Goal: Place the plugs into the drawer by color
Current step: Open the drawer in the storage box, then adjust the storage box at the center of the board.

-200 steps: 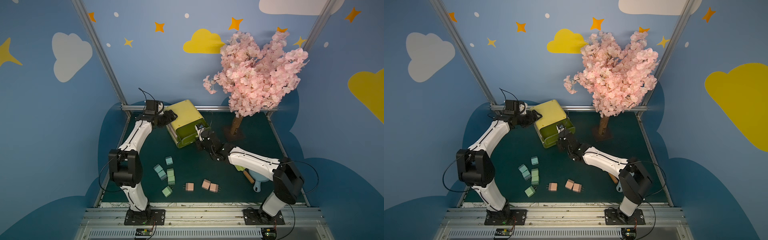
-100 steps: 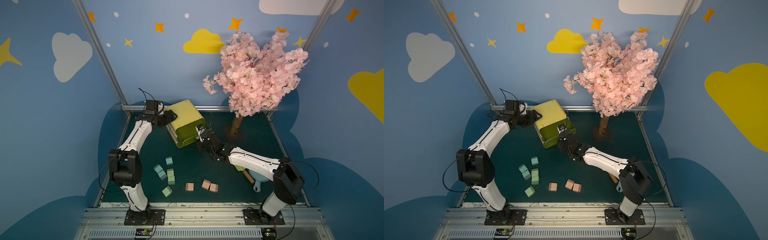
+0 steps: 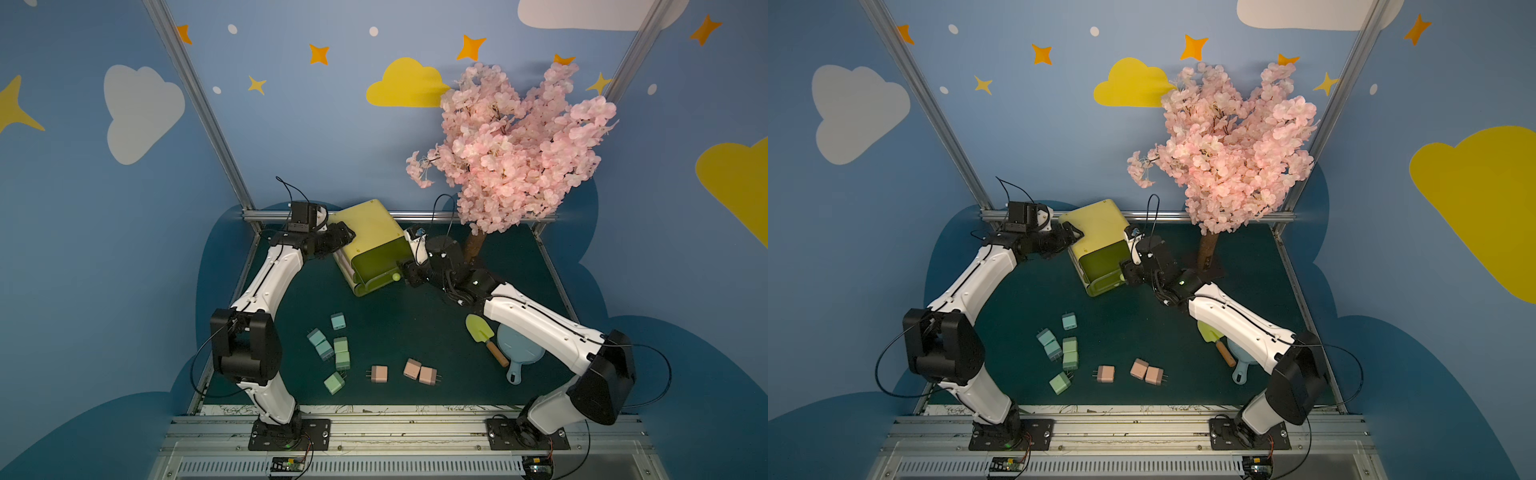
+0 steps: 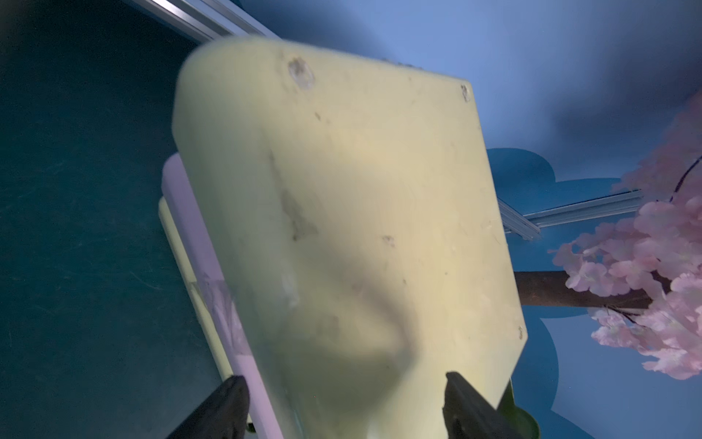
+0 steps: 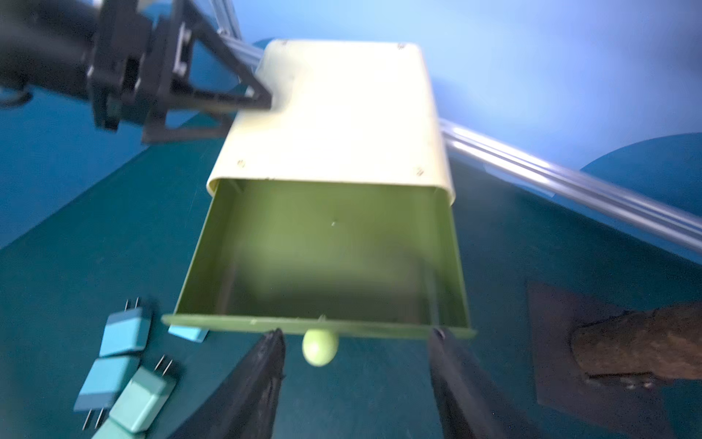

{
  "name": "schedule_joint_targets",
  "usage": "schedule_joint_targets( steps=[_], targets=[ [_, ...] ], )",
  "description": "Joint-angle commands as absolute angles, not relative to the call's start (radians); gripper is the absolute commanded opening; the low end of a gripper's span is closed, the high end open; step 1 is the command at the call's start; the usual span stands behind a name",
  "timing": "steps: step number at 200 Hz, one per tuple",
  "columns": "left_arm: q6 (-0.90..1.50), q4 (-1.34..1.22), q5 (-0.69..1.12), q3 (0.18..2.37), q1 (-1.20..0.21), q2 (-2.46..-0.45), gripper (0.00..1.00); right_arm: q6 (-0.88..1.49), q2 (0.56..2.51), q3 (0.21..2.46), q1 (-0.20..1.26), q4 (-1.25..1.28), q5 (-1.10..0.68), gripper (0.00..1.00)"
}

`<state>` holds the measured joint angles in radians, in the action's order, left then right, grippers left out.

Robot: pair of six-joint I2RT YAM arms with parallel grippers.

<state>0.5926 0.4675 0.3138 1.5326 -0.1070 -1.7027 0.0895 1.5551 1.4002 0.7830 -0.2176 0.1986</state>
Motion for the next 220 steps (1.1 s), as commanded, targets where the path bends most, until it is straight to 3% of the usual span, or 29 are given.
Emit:
schedule_joint_targets(
  steps=[1,60,220],
  targets=[
    [0.62,0.455,0.302,1.515,-0.141,-1.669,0.82,0.105,1.626,1.473,0.712,-0.21,0.085,0.65],
    [0.615,0.468,0.261,1.537,-0.144,-1.703,0.83,0.166,1.791,1.617,0.629,-0.204,-0.08,0.66],
    [0.658,0.462,0.319,1.749,-0.148,-1.933,0.82,0.187,1.961,1.777,0.592,-0.236,-0.129,0.66]
  ],
)
